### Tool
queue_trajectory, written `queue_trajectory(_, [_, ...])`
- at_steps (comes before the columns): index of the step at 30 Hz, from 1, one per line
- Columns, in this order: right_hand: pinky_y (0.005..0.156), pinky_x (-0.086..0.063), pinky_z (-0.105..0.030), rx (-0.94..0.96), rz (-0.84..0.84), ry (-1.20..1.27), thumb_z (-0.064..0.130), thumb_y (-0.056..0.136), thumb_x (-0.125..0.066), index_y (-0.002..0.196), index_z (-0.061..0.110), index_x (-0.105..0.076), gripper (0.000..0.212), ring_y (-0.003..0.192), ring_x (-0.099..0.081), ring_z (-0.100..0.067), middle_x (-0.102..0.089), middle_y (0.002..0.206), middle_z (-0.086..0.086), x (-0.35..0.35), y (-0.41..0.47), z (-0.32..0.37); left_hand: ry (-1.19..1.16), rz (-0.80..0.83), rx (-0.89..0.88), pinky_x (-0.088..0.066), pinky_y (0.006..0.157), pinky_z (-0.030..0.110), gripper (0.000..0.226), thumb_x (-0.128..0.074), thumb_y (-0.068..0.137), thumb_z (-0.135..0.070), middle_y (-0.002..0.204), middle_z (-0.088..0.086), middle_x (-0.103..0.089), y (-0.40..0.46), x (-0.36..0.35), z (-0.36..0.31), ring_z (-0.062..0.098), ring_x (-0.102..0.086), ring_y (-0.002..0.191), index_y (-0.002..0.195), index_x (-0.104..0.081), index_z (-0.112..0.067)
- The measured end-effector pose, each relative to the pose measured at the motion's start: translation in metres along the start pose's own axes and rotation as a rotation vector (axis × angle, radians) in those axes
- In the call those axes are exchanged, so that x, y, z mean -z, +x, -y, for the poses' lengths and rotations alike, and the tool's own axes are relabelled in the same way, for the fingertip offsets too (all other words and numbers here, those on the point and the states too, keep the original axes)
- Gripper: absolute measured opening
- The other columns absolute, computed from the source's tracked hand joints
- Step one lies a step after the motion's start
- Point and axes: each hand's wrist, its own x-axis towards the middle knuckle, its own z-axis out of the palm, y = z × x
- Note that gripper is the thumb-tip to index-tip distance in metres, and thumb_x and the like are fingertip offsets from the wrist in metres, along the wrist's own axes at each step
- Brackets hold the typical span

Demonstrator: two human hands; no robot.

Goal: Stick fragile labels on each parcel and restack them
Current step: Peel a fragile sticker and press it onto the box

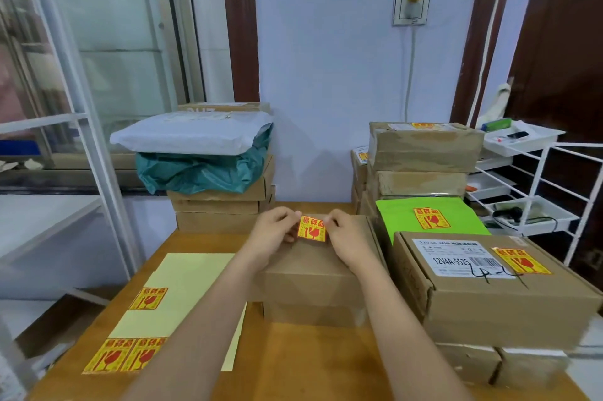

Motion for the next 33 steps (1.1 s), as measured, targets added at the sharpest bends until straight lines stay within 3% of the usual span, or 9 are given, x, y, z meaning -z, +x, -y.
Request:
queue_trajectory(3, [0.084, -0.042, -0.044, -0.009, 0.024, -0.061, 0.024, 0.1, -0.042, 0.069, 0.027, -0.039, 0.031, 0.093, -0.056, -0.032, -0.055, 0.085, -0.004, -0.002, 0.001, -0.002, -0.026, 0.02, -0.014, -0.049, 0.071, 0.028, 0.019, -0.057, 0.094, -0.015, 0.078, 0.003, -0.063, 0.0, 0.001, 0.0, 0.013, -0.058, 0.073, 0.076, -0.061, -0.012])
queue_trajectory(7, [0.088, -0.044, -0.047, -0.007, 0.028, -0.074, 0.025, 0.099, -0.043, 0.071, 0.027, -0.04, 0.028, 0.097, -0.056, -0.035, -0.056, 0.086, -0.005, -0.003, 0.002, -0.004, 0.012, 0.003, -0.036, -0.047, 0.067, 0.024, 0.018, -0.059, 0.092, -0.011, 0.072, 0.0, -0.062, 0.001, 0.001, 0.003, 0.01, -0.055, 0.064, 0.074, -0.061, -0.013])
queue_trajectory(14, [0.093, -0.045, -0.046, -0.062, 0.013, 0.112, 0.029, 0.097, -0.045, 0.077, 0.032, -0.047, 0.02, 0.098, -0.057, -0.024, -0.059, 0.089, 0.004, -0.003, 0.002, -0.006, 0.098, -0.026, -0.029, -0.046, 0.068, 0.024, 0.017, -0.055, 0.095, -0.018, 0.077, 0.001, -0.064, 0.003, -0.001, 0.007, 0.011, -0.054, 0.066, 0.08, -0.06, -0.014])
queue_trajectory(21, [0.084, -0.045, -0.039, -0.033, 0.034, 0.163, 0.024, 0.093, -0.056, 0.085, 0.02, -0.054, 0.009, 0.088, -0.057, -0.017, -0.059, 0.084, 0.005, 0.0, 0.002, -0.007, 0.107, -0.038, -0.036, -0.045, 0.06, 0.013, 0.017, -0.051, 0.097, -0.019, 0.08, 0.0, -0.065, 0.002, -0.002, 0.004, 0.006, -0.056, 0.066, 0.084, -0.06, -0.014])
queue_trajectory(25, [0.083, -0.045, -0.043, -0.022, 0.015, 0.087, 0.023, 0.093, -0.055, 0.074, 0.025, -0.05, 0.02, 0.088, -0.057, -0.022, -0.058, 0.082, 0.003, -0.004, 0.004, -0.01, 0.088, -0.03, -0.033, -0.047, 0.062, 0.016, 0.015, -0.051, 0.098, -0.019, 0.083, 0.003, -0.065, 0.004, -0.001, 0.005, 0.009, -0.058, 0.069, 0.087, -0.061, -0.015])
queue_trajectory(29, [0.086, -0.047, -0.044, -0.046, -0.04, 0.051, 0.023, 0.096, -0.052, 0.071, 0.028, -0.046, 0.025, 0.094, -0.059, -0.028, -0.061, 0.093, -0.006, -0.004, 0.008, -0.011, 0.064, -0.031, -0.032, -0.048, 0.06, 0.016, 0.011, -0.053, 0.096, -0.017, 0.093, 0.009, -0.067, 0.006, 0.0, 0.008, 0.011, -0.06, 0.075, 0.101, -0.061, -0.012])
queue_trajectory(33, [0.087, -0.046, -0.044, -0.056, -0.036, -0.013, 0.023, 0.095, -0.052, 0.071, 0.025, -0.047, 0.025, 0.095, -0.057, -0.027, -0.058, 0.097, -0.007, -0.004, 0.009, -0.011, 0.124, -0.027, -0.044, -0.048, 0.059, 0.015, 0.007, -0.06, 0.092, -0.012, 0.088, 0.008, -0.065, 0.007, -0.002, 0.01, 0.01, -0.059, 0.07, 0.099, -0.061, -0.013])
